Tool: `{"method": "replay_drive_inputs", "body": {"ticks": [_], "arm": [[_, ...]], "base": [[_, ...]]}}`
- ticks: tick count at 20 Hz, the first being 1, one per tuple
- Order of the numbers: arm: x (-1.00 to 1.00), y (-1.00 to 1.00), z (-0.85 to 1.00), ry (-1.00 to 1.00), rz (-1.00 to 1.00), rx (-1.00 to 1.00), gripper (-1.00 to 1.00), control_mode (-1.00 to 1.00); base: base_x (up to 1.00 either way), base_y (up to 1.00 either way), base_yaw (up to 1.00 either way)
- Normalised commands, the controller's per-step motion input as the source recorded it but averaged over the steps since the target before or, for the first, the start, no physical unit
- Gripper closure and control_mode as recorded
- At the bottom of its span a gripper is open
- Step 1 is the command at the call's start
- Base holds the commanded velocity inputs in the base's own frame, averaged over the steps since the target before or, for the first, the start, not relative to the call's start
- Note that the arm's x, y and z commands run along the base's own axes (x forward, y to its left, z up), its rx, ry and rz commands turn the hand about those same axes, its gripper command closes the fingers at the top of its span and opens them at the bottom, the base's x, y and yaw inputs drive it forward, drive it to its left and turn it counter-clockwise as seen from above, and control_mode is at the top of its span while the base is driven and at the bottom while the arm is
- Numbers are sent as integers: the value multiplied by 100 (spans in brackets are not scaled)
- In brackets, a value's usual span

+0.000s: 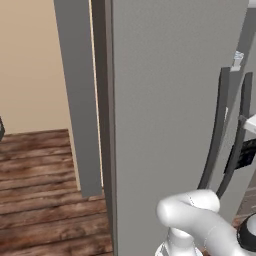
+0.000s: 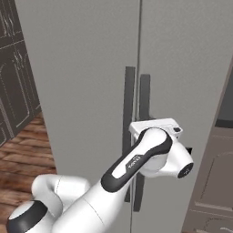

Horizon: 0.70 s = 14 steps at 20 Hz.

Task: Open the freezer door, pick up the ice cube tray from the freezer, and place it on the dining counter.

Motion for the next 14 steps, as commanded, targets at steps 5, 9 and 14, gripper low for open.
{"method": "replay_drive_inputs", "body": {"ticks": [5,9,14], "arm": [[-55,-63,0,0,-4,0,100,-100],[-67,-67,0,0,-3,0,100,-100],[-68,-69,0,0,-3,0,100,-100]], "base": [[0,0,0],[0,0,0],[0,0,0]]}}
